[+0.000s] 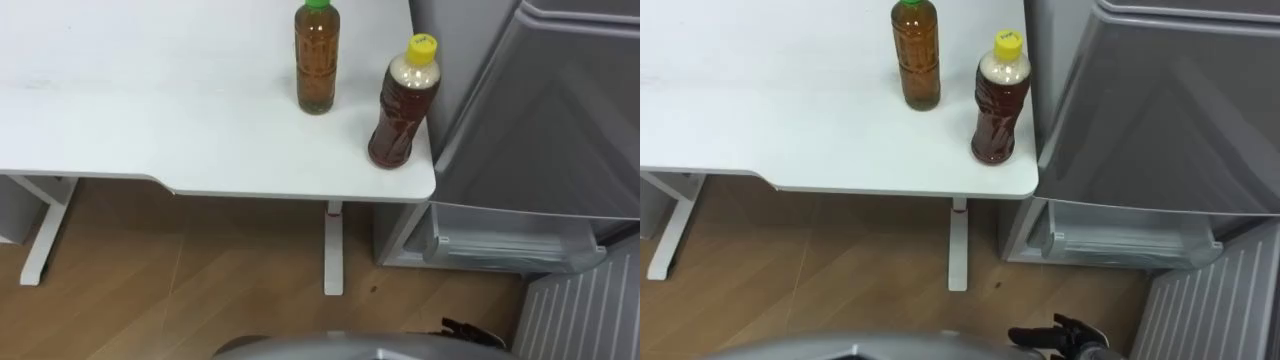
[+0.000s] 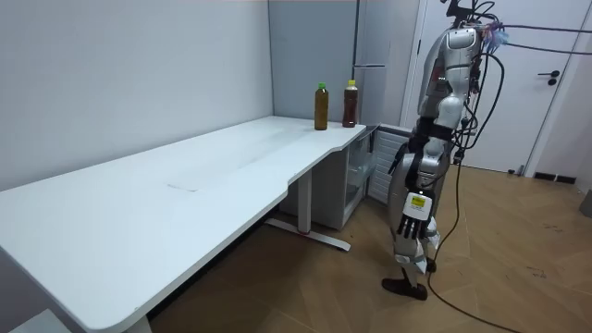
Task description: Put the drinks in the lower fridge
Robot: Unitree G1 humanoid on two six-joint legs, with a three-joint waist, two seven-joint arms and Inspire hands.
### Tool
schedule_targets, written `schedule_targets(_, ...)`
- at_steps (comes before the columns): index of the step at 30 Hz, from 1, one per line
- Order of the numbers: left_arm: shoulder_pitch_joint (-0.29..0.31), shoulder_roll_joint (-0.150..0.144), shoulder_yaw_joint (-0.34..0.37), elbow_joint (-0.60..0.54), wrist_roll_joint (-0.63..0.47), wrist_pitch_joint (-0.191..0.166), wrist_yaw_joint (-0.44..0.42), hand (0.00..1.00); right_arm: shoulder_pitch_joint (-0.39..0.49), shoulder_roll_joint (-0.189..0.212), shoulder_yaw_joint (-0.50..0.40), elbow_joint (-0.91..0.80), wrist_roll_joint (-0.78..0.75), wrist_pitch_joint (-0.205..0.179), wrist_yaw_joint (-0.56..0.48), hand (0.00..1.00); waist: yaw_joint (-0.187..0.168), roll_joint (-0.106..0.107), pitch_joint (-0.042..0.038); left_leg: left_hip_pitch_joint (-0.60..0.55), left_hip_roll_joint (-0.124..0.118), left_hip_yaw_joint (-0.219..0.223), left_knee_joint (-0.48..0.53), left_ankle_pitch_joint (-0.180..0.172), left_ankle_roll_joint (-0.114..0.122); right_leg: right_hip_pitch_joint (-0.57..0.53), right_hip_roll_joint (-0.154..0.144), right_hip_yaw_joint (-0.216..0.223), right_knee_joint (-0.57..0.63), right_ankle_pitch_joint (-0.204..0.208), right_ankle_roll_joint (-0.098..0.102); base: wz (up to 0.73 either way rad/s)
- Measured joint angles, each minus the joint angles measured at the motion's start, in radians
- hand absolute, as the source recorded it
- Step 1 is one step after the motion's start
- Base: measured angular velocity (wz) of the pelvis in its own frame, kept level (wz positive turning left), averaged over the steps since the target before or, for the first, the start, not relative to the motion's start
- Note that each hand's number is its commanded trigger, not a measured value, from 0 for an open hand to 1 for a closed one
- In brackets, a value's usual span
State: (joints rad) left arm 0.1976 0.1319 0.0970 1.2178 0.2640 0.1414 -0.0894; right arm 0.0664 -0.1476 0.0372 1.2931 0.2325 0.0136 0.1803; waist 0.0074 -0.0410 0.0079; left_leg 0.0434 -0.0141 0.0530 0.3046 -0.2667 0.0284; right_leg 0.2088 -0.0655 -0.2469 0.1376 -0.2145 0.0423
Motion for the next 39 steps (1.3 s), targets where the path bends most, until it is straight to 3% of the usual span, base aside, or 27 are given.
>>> schedule_targets(12,0.013,-0.002,0.013,-0.019,0.001,-0.008,0.026,0.00,0.011,-0.001,-0.017,0.003,-0.005,-0.003,-0.037,0.00,-0.001,0.012,-0.0008,0.002,0.001,0.001,0.001,-0.004,0.001,-0.001,0.001,0.010,0.013,0.000,0.000,0.00)
schedule_targets(24,0.036,-0.007,0.090,-0.063,0.001,-0.026,0.152,0.00,0.013,-0.002,-0.020,-0.006,-0.008,-0.012,-0.058,0.00,0.001,0.021,-0.0034,0.010,0.001,-0.002,0.002,-0.004,0.001,0.001,0.001,0.010,0.014,0.000,0.000,0.00)
schedule_targets(26,0.034,-0.007,0.118,-0.066,-0.031,-0.042,0.173,0.00,0.011,-0.002,-0.020,0.003,-0.006,-0.014,-0.058,0.00,0.002,0.021,-0.0034,0.011,0.001,-0.002,0.002,-0.004,0.001,0.003,0.001,0.009,0.014,0.000,0.000,0.00)
schedule_targets(34,0.040,-0.012,0.163,-0.122,-0.375,-0.117,0.310,0.00,0.010,-0.002,-0.020,0.026,0.015,-0.014,-0.069,0.00,0.028,0.021,-0.0024,0.015,-0.001,-0.010,0.001,-0.004,0.001,0.012,-0.001,-0.019,0.015,0.000,0.000,0.03)
schedule_targets(39,0.043,-0.029,0.217,-0.208,-0.469,-0.174,0.391,0.00,0.015,-0.003,-0.022,0.028,0.006,-0.025,-0.068,0.00,0.041,0.020,-0.0027,0.016,-0.004,-0.024,-0.001,-0.003,0.001,0.016,-0.001,-0.031,0.014,0.000,0.000,0.08)
